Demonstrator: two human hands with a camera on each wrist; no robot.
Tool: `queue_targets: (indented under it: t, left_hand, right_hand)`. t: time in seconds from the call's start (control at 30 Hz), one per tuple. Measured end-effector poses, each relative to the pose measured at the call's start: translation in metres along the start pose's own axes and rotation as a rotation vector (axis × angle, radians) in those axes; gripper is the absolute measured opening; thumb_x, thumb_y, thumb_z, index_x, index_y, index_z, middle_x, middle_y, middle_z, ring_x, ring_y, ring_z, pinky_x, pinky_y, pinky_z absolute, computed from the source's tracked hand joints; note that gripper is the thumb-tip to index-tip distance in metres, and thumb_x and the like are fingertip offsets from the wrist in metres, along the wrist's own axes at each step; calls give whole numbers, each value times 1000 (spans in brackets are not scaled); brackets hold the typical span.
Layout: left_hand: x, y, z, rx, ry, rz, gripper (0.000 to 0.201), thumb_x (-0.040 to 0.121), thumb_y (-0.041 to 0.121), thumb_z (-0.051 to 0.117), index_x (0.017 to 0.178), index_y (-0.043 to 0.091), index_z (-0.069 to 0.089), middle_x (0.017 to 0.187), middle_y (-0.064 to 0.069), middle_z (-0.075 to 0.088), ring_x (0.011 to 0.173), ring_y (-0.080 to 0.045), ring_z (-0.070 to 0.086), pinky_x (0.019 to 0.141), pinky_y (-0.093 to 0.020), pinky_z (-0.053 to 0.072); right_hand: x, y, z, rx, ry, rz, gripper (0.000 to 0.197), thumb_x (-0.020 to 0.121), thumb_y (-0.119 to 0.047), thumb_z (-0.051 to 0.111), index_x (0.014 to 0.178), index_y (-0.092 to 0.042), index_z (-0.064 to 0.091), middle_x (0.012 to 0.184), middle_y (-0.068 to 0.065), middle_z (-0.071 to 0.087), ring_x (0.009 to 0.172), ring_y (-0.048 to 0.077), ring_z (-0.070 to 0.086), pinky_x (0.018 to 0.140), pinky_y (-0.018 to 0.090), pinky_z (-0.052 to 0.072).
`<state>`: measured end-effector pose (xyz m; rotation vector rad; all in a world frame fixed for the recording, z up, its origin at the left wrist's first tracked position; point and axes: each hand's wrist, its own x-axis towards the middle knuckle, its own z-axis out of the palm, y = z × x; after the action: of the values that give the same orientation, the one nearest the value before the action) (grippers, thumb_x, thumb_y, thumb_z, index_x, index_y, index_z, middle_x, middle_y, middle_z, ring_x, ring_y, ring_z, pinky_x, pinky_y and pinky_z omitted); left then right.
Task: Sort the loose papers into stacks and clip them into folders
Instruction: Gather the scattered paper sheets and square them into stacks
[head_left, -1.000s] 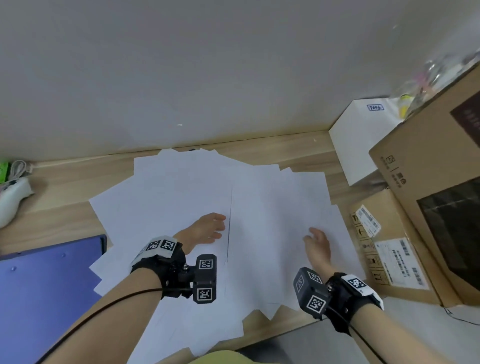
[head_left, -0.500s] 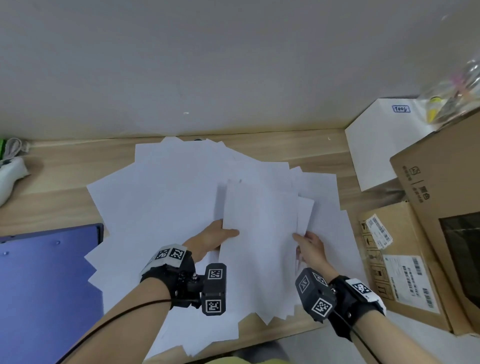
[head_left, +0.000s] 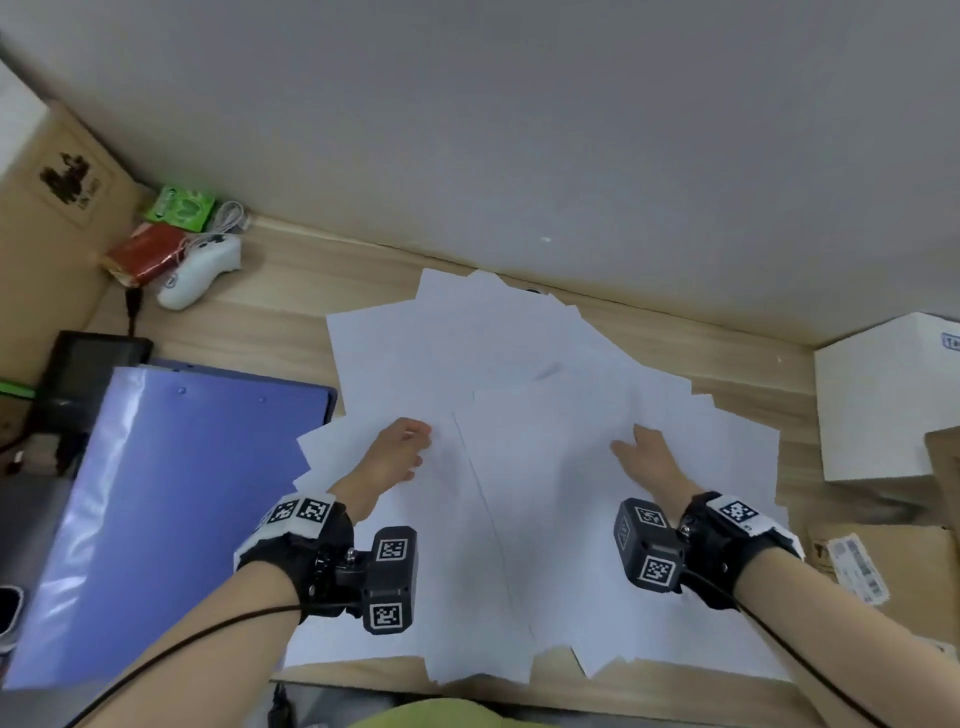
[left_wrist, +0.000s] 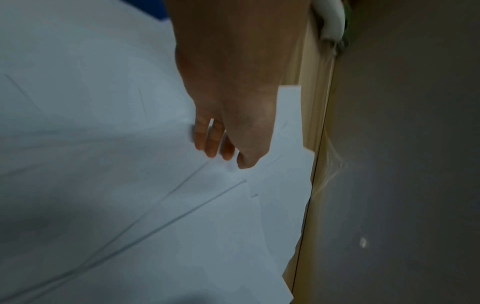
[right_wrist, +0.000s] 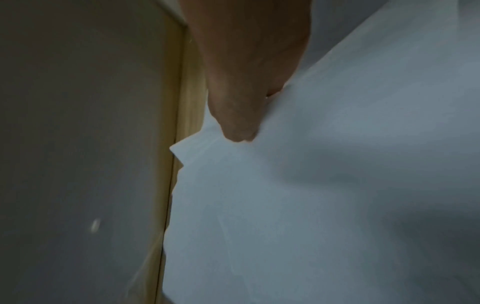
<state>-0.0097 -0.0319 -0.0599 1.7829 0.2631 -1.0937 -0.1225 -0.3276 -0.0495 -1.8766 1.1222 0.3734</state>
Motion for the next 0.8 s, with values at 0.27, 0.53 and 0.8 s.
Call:
queue_targets:
  t: [0.27,0.53,0.8]
  left_hand:
    - [-16,-35,-54,-340,92,-48,33,99,15,49,131,20,46,121,-4,52,104,-21,52,88,-29,45]
    - [-13,-39,-40,-430,111,-58,39,94,13,59,131,20,46,128,-3,50,103,-22,57,95,-36,48]
    - [4,-32,-35,-345,114,-46,42,92,11,61,131,18,47,100,1,60,85,-19,58,73,-26,48]
  right_hand:
    - [22,-30,51,-431,-90,-78,55,86,-28,63,133,-5,45,134,19,43,119,38,46,100,45,42]
    - [-8,-9,79,-170,-86,10,72,77,-20,78,134,-12,35,128,14,44,106,32,55,90,38,48]
    - [-12,8,53,-22,-227,8,13,90,-16,63,103,-13,63,98,4,68,84,18,65,72,28,50]
